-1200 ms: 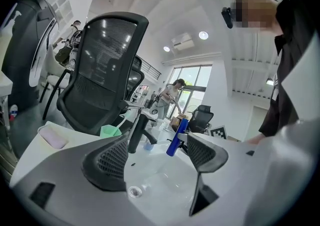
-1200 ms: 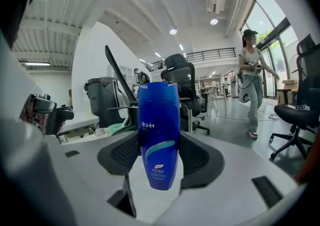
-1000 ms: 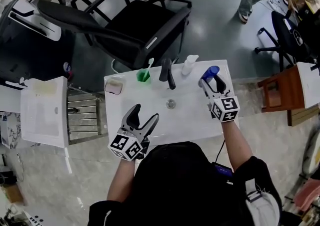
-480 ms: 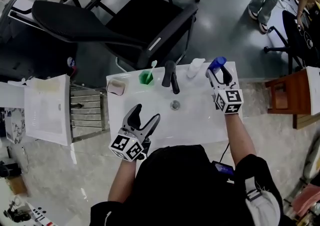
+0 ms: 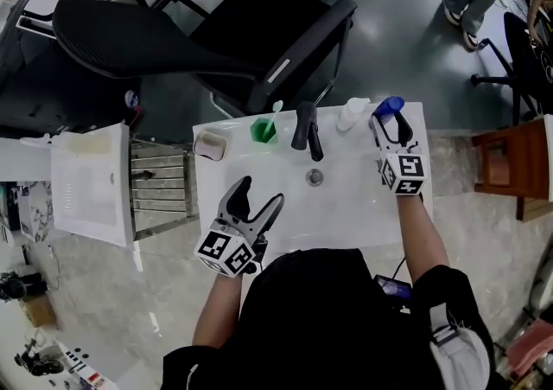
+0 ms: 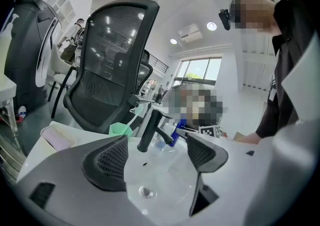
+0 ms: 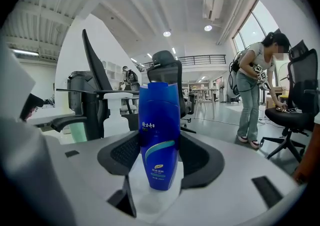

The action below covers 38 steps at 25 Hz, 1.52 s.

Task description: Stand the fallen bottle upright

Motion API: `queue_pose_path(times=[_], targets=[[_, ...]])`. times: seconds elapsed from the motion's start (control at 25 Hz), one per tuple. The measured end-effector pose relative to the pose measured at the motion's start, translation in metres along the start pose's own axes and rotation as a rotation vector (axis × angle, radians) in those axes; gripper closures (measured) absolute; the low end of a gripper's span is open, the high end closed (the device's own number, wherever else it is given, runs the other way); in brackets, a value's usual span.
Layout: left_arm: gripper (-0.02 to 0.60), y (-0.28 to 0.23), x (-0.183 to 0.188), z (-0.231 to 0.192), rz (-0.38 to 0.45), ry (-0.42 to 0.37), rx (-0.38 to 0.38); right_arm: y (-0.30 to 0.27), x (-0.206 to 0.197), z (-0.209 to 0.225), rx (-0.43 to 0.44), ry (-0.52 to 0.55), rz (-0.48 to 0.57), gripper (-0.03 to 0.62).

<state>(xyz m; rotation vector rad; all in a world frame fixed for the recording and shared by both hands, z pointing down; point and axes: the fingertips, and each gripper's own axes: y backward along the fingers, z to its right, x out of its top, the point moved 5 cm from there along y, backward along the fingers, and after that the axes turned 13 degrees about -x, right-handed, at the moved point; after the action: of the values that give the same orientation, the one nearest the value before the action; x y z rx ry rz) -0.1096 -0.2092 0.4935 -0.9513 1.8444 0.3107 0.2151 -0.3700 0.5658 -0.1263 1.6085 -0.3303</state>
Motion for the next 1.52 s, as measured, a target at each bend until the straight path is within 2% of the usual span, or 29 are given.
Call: queue_pose_path(times=[0.24,0.44,0.8,0.92,1.16,1.36,1.44,1.48,1.52], targets=[[0.195,-0.003,-0.004,0.002,0.008,0.003,-0.006,0.001,-0.001,-0.001,-0.019,-0.034,0.001,0.333],[0.196,-0.002,0.002,0.004,0.027,-0.010,-0.007,0.000,0.004,0.001,0.000,-0.085,-0.009,0.301],[0.196,0.005,0.007,0.012,0.055,-0.031,-0.013,0.018,0.014,0.000,-0.017,-0.040,0.018,0.290],[0.202,0.007,0.013,0.017,0.080,-0.048,-0.025,0.033,0.020,-0.002,-0.030,-0.059,0.037,0.290],[0.229,0.013,0.020,0.033,0.100,-0.094,-0.058,0.075,0.035,-0.016,-0.013,0.000,0.078,0.290],[0.298,0.024,0.026,0.048,0.143,-0.139,-0.079,0.114,0.053,-0.026,-0.003,0.005,0.145,0.318],[0.373,0.034,0.026,0.053,0.163,-0.160,-0.071,0.132,0.061,-0.030,-0.019,0.001,0.179,0.343],[0.417,0.040,0.026,0.056,0.170,-0.171,-0.066,0.142,0.064,-0.033,-0.032,0.000,0.200,0.387],[0.436,0.045,0.026,0.058,0.174,-0.181,-0.063,0.152,0.067,-0.036,-0.043,-0.002,0.220,0.405]])
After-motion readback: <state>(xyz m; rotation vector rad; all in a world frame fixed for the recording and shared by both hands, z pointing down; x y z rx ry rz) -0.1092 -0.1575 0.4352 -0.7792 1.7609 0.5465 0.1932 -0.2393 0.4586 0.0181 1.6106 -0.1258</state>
